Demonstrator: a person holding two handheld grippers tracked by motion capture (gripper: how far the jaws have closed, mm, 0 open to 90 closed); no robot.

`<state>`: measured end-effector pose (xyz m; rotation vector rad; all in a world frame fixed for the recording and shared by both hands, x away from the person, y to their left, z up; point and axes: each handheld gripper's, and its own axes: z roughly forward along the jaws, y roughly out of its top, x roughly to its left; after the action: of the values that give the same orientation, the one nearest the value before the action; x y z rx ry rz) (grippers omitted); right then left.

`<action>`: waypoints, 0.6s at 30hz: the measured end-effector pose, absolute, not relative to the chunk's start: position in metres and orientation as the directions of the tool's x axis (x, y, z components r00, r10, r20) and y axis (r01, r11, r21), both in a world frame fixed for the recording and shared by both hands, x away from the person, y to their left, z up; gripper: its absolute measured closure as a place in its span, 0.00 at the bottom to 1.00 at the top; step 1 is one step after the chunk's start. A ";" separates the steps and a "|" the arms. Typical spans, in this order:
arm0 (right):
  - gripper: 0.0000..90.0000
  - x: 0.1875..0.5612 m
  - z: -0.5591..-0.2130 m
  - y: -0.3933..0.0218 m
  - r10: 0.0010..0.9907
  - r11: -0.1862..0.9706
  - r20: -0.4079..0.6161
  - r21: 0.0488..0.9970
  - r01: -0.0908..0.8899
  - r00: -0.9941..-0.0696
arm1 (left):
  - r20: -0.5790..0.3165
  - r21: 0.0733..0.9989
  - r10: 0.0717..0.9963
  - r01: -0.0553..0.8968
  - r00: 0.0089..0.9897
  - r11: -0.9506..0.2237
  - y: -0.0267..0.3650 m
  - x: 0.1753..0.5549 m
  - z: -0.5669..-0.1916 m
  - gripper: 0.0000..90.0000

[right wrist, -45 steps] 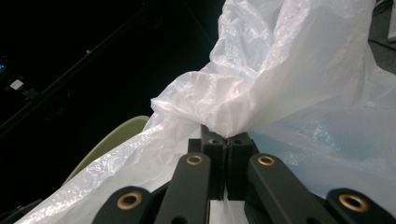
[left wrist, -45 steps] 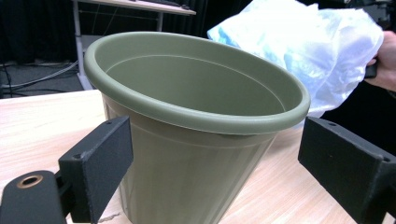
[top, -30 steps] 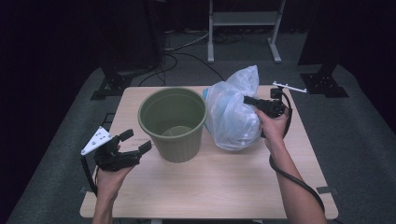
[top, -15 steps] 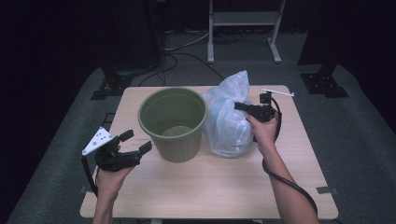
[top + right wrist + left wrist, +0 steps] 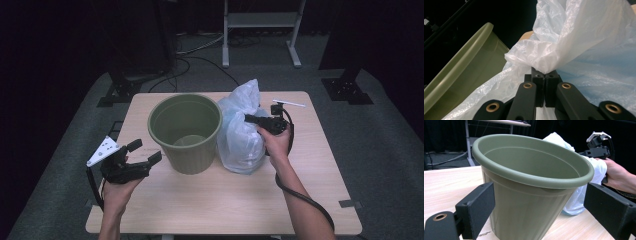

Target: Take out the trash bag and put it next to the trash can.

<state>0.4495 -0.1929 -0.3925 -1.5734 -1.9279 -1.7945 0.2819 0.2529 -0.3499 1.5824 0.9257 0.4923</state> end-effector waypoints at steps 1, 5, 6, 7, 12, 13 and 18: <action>0.99 0.450 -0.392 -0.193 0.601 -0.209 0.645 0.696 0.687 -0.472 | -0.176 0.957 0.783 0.291 0.597 -0.007 0.253 0.282 -0.350 0.10; 0.99 0.450 -0.398 -0.188 0.600 -0.196 0.644 0.693 0.694 -0.474 | -0.176 0.957 0.783 0.292 0.596 -0.007 0.254 0.282 -0.350 0.10; 0.99 0.450 -0.401 -0.186 0.600 -0.191 0.644 0.691 0.697 -0.474 | -0.176 0.956 0.783 0.292 0.597 -0.007 0.254 0.282 -0.350 0.10; 0.99 0.450 -0.401 -0.186 0.600 -0.191 0.644 0.691 0.697 -0.474 | -0.176 0.956 0.783 0.292 0.597 -0.007 0.254 0.282 -0.350 0.10; 0.99 0.451 -0.410 -0.182 0.595 -0.185 0.651 0.682 0.707 -0.472 | -0.178 0.956 0.781 0.294 0.598 -0.007 0.253 0.282 -0.350 0.10; 0.99 0.451 -0.410 -0.182 0.595 -0.185 0.651 0.682 0.707 -0.472 | -0.178 0.956 0.781 0.294 0.598 -0.007 0.253 0.282 -0.350 0.10; 0.95 0.450 -0.412 -0.183 0.590 -0.187 0.654 0.682 0.707 -0.474 | -0.178 0.955 0.781 0.297 0.599 -0.009 0.252 0.282 -0.351 0.10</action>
<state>0.4498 -0.1830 -0.4120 -1.5530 -1.9347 -1.7569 0.2824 0.2516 -0.3515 1.5866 0.9265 0.4864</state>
